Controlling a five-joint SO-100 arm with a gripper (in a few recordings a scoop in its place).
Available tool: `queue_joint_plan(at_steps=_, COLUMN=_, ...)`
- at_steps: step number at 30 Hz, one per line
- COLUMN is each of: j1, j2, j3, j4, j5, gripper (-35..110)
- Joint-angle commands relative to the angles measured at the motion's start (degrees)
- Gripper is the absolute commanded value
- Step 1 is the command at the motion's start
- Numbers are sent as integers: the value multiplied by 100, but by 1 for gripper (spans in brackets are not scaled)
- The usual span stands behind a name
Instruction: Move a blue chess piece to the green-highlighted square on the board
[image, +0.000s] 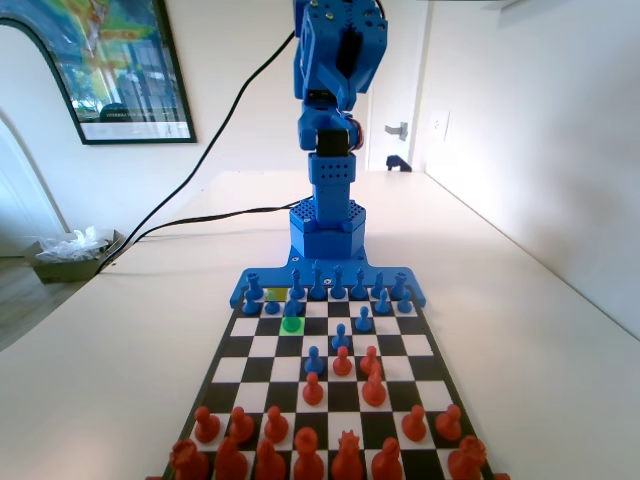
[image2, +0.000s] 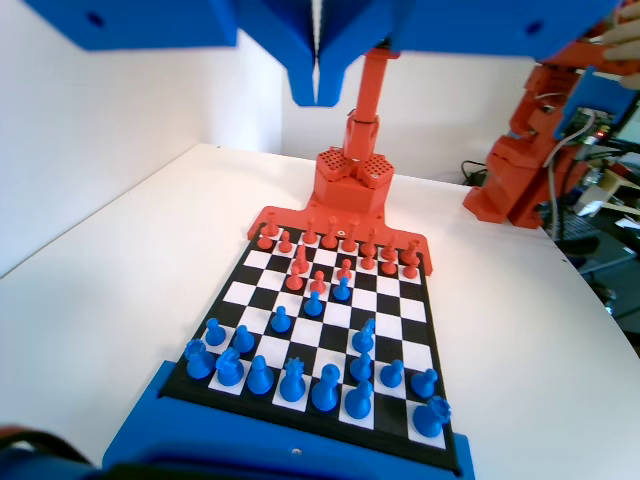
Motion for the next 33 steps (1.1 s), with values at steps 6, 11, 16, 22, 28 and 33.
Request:
queue_joint_plan(at_steps=6, j1=229, j2=237, j3=18, j4=-123, j5=-105, gripper=2)
queue_joint_plan(at_steps=11, j1=352, j2=360, j3=18, j4=-149, j5=-79, gripper=2)
queue_joint_plan(at_steps=16, j1=466, j2=510, j3=26, j4=-176, j5=-44, gripper=1)
queue_joint_plan(at_steps=22, j1=475, j2=510, j3=26, j4=-176, j5=-26, gripper=1)
queue_joint_plan(at_steps=28, j1=475, j2=510, j3=26, j4=-176, j5=-26, gripper=1)
queue_joint_plan(at_steps=33, j1=475, j2=510, j3=26, j4=-176, j5=-26, gripper=1)
